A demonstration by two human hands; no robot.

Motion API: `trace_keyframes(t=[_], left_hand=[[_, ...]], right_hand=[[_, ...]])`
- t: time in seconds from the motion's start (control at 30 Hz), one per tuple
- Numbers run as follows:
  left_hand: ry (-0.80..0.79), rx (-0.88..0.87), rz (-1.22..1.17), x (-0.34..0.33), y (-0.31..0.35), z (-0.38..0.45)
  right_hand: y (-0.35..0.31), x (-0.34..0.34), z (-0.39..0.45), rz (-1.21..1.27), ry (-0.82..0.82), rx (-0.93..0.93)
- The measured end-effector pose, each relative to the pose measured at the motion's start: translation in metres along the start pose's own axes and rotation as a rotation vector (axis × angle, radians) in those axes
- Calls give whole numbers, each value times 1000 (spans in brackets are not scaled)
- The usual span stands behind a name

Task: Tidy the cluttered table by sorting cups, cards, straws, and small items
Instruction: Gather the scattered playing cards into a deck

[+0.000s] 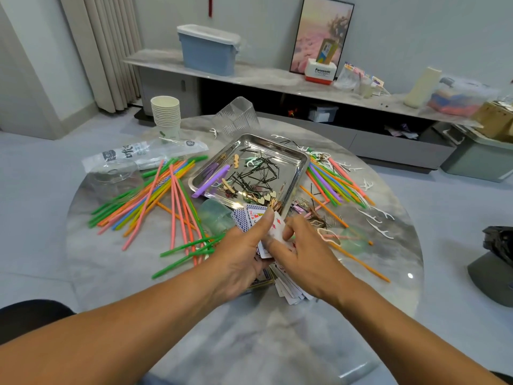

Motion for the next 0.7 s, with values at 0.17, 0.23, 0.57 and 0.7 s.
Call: trace_keyframes(t=[0.17, 0.23, 0.57, 0.7], left_hand=[[58, -29, 40, 7, 4, 3], [113, -64, 107, 12, 6, 3], [187, -69, 44, 16, 5, 6], [265, -98, 64, 28, 12, 7]], right_hand=[[9, 6, 6, 199, -29, -136], [17, 9, 10, 403, 8, -223], [48, 2, 11, 703, -36, -473], [57, 15, 12, 715, 21, -558]])
Point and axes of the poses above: each hand's wrist, its own z-axis towards the middle knuckle, its own x-axis out of the back of the hand, y = z × x, the point moved 9 cm from there along z, towards the middle knuckle, and after that the axes turned 4 degrees about y, right-handed, at the moved point
